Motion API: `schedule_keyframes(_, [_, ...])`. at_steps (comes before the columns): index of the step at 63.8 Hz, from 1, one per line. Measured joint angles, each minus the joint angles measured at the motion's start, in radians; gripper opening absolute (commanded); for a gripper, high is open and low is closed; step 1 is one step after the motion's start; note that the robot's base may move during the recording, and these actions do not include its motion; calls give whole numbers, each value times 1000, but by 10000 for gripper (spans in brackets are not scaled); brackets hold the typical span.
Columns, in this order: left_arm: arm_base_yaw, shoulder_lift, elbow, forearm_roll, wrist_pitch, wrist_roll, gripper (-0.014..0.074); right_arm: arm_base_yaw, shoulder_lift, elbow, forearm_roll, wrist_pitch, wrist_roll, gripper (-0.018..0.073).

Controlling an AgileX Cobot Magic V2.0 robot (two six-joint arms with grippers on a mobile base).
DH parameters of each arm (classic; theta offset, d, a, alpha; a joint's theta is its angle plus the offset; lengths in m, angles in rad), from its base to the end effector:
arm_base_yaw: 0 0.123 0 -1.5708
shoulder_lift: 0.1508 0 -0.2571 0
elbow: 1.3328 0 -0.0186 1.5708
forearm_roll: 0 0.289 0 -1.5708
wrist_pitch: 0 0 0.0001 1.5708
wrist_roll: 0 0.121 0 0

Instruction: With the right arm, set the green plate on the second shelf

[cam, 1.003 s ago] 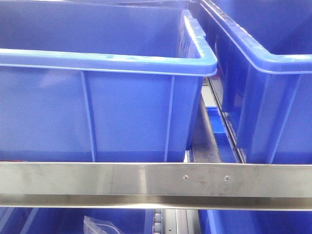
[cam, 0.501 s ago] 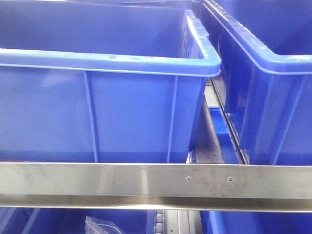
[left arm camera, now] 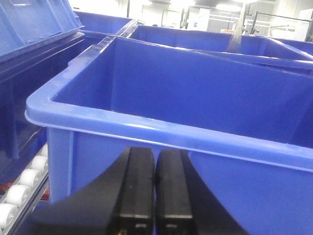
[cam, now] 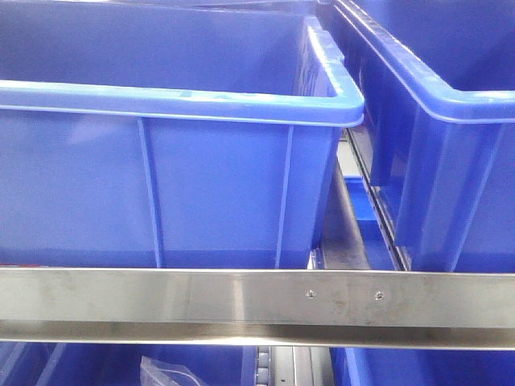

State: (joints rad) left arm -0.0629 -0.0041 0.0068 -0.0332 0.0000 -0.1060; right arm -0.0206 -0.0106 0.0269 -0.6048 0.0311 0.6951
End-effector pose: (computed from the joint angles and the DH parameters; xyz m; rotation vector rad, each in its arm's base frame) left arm 0.1523 -0.0096 0.2136 -0.0568 1.4873 -0.1634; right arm 0.1532 -0.0054 0.2034 0.0988 1.5224 0.0423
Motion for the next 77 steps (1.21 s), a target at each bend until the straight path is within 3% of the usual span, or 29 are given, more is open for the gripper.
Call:
schedule_keyframes(8, [0,0,0,0,0,0,130,0,0,0,407,108,-406,47])
schedule_keyframes(12, [0,0,0,0,0,0,130,0,0,0,521,138,-547,47])
schedule_keyframes(17, [0,0,0,0,0,0,130,0,0,0,605,149,-627,47])
schedule_keyframes(32, [0,0,0,0,0,0,130,0,0,0,643,151,-682,47])
schedule_keyframes(52, [0,0,0,0,0,0,130,44,0,0,647,147,-685,47])
schedule_keyframes(77, [0,0,0,0,0,0,130,45,0,0,647,141,-685,47])
